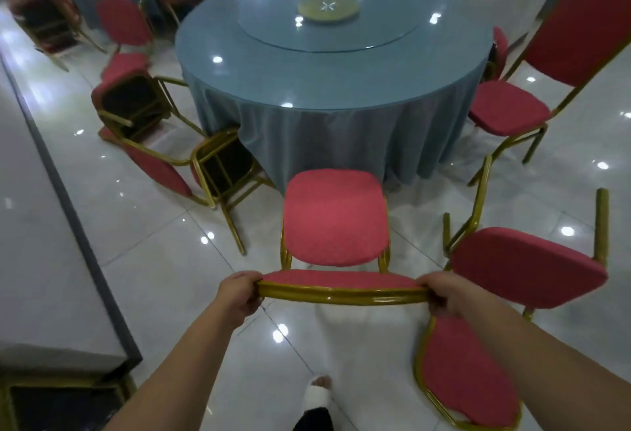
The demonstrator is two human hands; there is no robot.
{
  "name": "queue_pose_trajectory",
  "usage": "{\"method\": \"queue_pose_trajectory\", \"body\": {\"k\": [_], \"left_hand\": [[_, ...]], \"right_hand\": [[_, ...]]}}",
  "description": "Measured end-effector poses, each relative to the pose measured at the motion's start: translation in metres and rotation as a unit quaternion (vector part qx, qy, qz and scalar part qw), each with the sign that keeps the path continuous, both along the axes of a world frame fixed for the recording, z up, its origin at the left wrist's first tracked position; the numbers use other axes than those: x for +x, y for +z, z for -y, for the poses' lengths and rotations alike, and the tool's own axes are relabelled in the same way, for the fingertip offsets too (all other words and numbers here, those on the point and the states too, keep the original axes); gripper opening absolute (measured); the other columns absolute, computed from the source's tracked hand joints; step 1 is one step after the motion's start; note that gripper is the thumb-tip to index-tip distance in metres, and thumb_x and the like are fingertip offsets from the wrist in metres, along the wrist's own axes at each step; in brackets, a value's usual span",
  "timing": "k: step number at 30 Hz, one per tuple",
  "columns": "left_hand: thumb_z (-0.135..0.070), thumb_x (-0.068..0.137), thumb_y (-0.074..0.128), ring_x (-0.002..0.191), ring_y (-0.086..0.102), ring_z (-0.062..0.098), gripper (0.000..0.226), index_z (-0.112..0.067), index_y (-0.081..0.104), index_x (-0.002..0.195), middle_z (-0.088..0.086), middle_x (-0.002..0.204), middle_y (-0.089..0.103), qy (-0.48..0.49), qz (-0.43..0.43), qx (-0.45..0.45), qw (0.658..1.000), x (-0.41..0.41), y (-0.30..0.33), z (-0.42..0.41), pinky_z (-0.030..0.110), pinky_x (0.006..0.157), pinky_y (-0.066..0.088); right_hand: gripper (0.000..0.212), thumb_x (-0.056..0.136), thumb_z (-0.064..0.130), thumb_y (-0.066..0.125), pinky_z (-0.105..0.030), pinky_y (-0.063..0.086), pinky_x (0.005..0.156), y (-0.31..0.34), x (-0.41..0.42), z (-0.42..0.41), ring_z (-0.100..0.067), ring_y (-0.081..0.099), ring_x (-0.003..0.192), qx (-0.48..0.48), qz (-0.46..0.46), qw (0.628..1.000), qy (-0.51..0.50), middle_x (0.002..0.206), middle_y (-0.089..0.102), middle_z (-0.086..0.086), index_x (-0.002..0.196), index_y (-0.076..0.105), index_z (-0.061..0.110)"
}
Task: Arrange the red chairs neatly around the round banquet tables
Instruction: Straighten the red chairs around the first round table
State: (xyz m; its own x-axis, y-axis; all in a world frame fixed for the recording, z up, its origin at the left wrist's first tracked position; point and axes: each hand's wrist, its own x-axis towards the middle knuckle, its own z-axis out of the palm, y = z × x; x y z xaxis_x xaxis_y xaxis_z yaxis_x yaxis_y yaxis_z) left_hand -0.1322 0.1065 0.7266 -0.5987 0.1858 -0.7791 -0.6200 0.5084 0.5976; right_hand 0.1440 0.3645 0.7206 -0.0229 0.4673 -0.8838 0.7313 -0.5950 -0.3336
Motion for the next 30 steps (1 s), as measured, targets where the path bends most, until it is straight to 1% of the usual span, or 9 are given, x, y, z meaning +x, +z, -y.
{"method": "queue_pose_trajectory", "body": {"k": [3,6,13,17,19,21,24,27,30], "left_hand": [[-0.013,0.094,0.059,0.056,0.048,0.016,0.007,-0.008,0.057,0.090,0.009,0.067,0.048,0.004,-0.002,0.002,1.000,-0.039,0.019,-0.032,0.025,0.048,0.045],[-0.016,0.095,0.054,0.068,0.055,0.021,0.011,-0.005,0.053,0.092,0.013,0.077,0.053,-0.025,-0.001,-0.020,0.999,-0.065,0.026,-0.052,0.033,0.059,0.051],[-0.041,0.101,0.049,0.119,0.048,0.027,0.027,-0.016,0.053,0.110,0.004,0.120,0.050,-0.281,-0.066,-0.085,0.954,-0.076,0.030,-0.047,0.043,0.102,0.040],[-0.034,0.099,0.054,0.091,0.059,0.012,0.028,-0.016,0.059,0.120,0.000,0.106,0.062,-0.341,-0.169,-0.026,0.924,-0.069,0.033,-0.063,0.025,0.076,0.047],[-0.040,0.099,0.053,0.093,0.060,0.012,0.028,-0.024,0.058,0.121,-0.005,0.105,0.061,-0.413,-0.199,-0.016,0.889,-0.059,0.042,-0.077,0.022,0.070,0.045],[-0.050,0.098,0.049,0.099,0.059,0.014,0.028,-0.030,0.058,0.116,-0.005,0.109,0.061,-0.503,-0.230,-0.032,0.833,-0.048,0.050,-0.092,0.027,0.077,0.044],[-0.058,0.096,0.045,0.097,0.061,0.017,0.040,-0.026,0.066,0.109,-0.003,0.106,0.066,-0.577,-0.291,-0.038,0.762,-0.020,0.059,-0.117,0.034,0.083,0.047],[-0.057,0.095,0.049,0.111,0.057,0.015,0.044,-0.030,0.062,0.126,-0.007,0.123,0.063,-0.590,-0.338,0.027,0.732,0.030,0.073,-0.145,0.034,0.094,0.046],[-0.053,0.094,0.053,0.124,0.050,0.015,0.046,-0.030,0.057,0.133,-0.009,0.133,0.057,-0.633,-0.402,0.087,0.656,0.095,0.081,-0.167,0.037,0.105,0.040]], "right_hand": [[0.021,0.090,0.016,0.064,-0.023,0.042,0.041,0.024,-0.035,-0.018,-0.015,0.040,0.052,0.016,-0.007,0.999,-0.037,0.067,0.044,-0.007,0.075,0.052,0.009],[0.024,0.090,0.028,0.064,-0.042,0.058,0.068,0.046,-0.064,-0.023,-0.024,0.051,0.073,0.014,-0.012,1.000,-0.022,0.089,0.048,-0.012,0.090,0.051,0.008],[0.039,0.093,0.042,0.059,-0.054,0.041,0.101,0.060,-0.085,0.005,-0.037,0.040,0.131,0.063,-0.007,0.997,0.042,0.125,0.041,-0.011,0.118,0.047,0.015],[0.027,0.098,0.038,0.054,-0.035,0.037,0.089,0.065,-0.074,0.009,-0.020,0.052,0.100,0.122,-0.078,0.989,0.027,0.111,0.049,-0.005,0.110,0.051,0.014],[0.028,0.100,0.037,0.050,-0.029,0.036,0.076,0.064,-0.064,0.011,-0.009,0.047,0.078,0.154,-0.090,0.982,0.056,0.093,0.051,0.002,0.107,0.059,0.011],[0.031,0.099,0.039,0.052,-0.028,0.038,0.069,0.060,-0.051,0.014,-0.009,0.052,0.082,0.176,-0.106,0.976,0.076,0.092,0.056,0.003,0.106,0.068,0.013],[0.024,0.094,0.043,0.060,-0.028,0.040,0.084,0.051,-0.019,0.018,-0.015,0.058,0.110,0.213,-0.129,0.966,0.073,0.116,0.064,0.001,0.108,0.068,0.024],[0.047,0.091,0.050,0.062,-0.030,0.042,0.098,0.049,0.024,0.027,-0.016,0.053,0.121,0.228,-0.119,0.963,0.082,0.127,0.057,0.002,0.129,0.060,0.023],[0.070,0.076,0.069,0.062,-0.038,0.043,0.107,0.041,0.076,0.033,-0.015,0.053,0.126,0.225,-0.093,0.967,0.072,0.137,0.055,0.003,0.133,0.057,0.027]]}}
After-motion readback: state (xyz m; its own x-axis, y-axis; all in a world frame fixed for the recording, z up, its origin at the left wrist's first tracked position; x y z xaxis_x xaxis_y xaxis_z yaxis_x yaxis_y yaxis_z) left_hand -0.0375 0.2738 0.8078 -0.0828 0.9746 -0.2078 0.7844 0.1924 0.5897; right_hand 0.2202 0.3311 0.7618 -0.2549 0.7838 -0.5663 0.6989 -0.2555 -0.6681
